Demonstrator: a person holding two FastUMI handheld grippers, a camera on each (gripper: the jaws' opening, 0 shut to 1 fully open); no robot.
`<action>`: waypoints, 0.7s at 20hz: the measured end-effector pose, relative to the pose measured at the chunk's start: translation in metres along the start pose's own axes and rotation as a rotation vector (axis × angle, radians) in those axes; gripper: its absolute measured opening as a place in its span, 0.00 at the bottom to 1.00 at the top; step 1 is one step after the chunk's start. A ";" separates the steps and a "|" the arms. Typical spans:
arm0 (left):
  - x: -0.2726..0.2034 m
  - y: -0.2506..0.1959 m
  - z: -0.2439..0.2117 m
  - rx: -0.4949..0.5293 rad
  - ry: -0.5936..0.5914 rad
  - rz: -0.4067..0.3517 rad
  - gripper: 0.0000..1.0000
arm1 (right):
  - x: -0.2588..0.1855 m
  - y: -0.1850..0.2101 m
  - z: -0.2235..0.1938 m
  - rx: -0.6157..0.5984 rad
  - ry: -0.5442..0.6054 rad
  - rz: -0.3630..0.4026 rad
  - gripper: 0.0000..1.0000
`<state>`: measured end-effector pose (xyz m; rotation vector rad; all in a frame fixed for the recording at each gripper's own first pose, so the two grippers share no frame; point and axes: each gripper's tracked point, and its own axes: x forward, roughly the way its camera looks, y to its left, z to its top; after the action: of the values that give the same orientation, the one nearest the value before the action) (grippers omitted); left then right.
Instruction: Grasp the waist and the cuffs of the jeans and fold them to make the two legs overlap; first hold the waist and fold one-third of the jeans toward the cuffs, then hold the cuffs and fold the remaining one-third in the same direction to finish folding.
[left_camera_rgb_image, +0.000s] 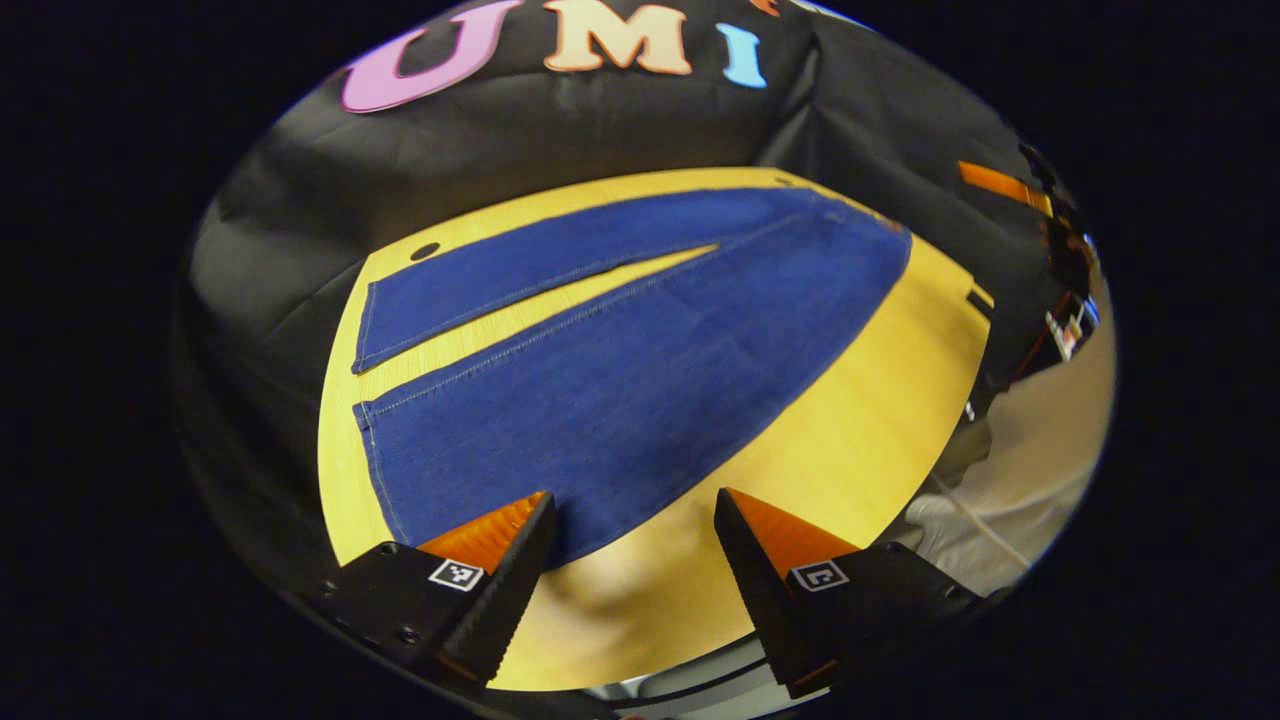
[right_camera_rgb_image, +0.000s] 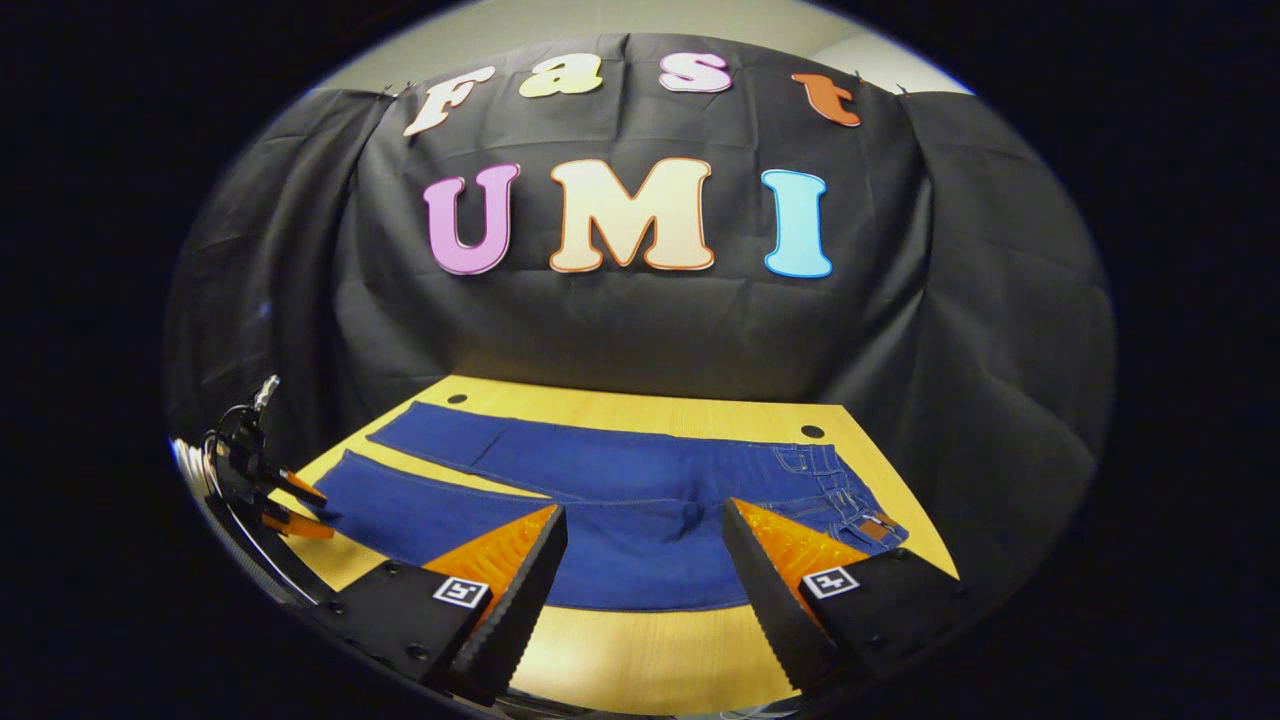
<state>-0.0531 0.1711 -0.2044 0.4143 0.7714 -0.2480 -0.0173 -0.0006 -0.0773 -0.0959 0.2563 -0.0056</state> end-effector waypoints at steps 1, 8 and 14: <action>0.000 0.006 -0.008 0.039 0.041 -0.002 0.95 | 0.001 -0.001 -0.006 -0.001 0.015 0.001 0.98; 0.002 0.017 -0.031 0.152 0.212 -0.081 0.94 | 0.003 -0.011 -0.020 0.045 0.075 -0.015 0.98; 0.005 0.021 -0.038 0.179 0.293 -0.114 0.93 | 0.001 -0.023 -0.031 0.036 0.103 -0.049 0.98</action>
<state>-0.0652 0.2068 -0.2263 0.5846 1.0659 -0.3694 -0.0239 -0.0266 -0.1056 -0.0664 0.3565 -0.0638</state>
